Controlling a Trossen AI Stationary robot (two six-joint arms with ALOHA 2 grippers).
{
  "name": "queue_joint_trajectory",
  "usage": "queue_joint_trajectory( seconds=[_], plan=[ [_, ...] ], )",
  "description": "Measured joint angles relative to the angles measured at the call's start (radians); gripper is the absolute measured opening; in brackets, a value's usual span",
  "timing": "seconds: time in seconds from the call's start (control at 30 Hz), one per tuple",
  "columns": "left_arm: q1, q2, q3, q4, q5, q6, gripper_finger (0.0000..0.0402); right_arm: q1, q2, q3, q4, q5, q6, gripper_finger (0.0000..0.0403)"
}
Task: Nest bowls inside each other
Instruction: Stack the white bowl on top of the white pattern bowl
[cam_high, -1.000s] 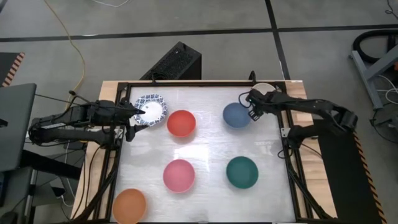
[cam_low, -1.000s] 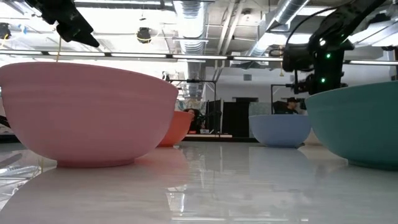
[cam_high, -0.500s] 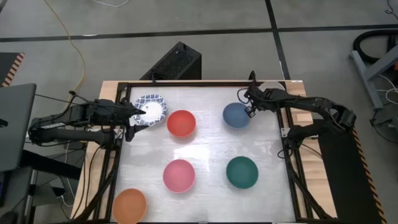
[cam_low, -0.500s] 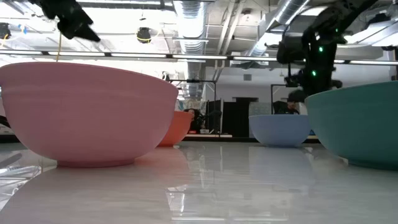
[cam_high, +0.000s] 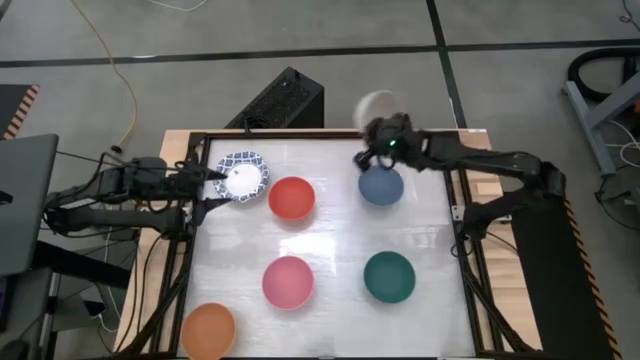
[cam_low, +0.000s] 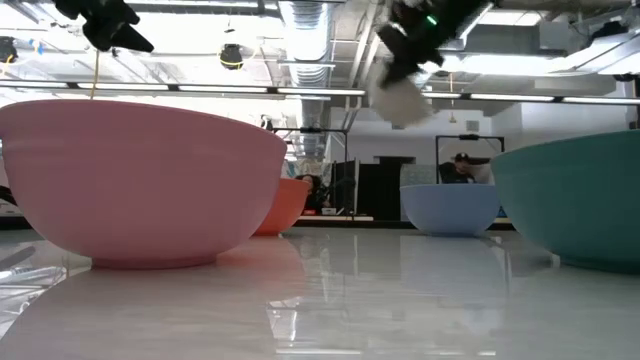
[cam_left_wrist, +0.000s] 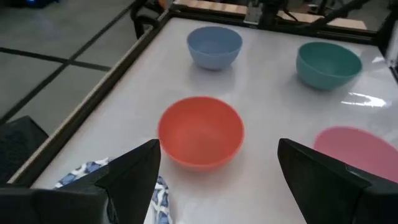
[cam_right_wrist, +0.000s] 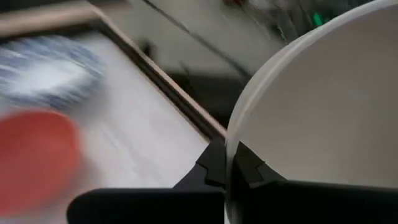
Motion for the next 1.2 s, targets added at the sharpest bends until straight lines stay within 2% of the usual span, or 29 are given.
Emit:
queue_joint_trajectory(
  seconds=[0.2, 0.4, 0.57, 0.83, 1.1, 1.2],
  plan=[
    [0.0, -0.029, 0.0, -0.005, 0.02, -0.003, 0.0314, 0.127, 0.217, 0.146, 0.3, -0.111, -0.18, 0.0009],
    [0.0, -0.042, 0.0, -0.044, -0.002, -0.002, 0.0314, 0.198, 0.531, 0.411, 0.377, -0.15, -0.313, 0.0009],
    [0.0, -0.046, 0.0, -0.07, -0.019, -0.002, 0.0314, 0.208, 0.759, 0.657, 0.369, -0.236, -0.347, 0.0009],
    [0.0, -0.06, 0.0, -0.117, -0.049, -0.006, 0.0314, 0.193, 1.051, 0.956, 0.327, -0.241, -0.318, 0.0009],
    [0.0, -0.061, 0.0, -0.167, -0.092, -0.017, 0.0314, 0.174, 1.252, 1.183, 0.172, -0.292, -0.249, 0.0009],
    [0.0, -0.061, 0.0, -0.167, -0.093, -0.018, 0.0314, 0.174, 1.262, 1.179, 0.172, -0.29, -0.24, 0.0036]
  ],
)
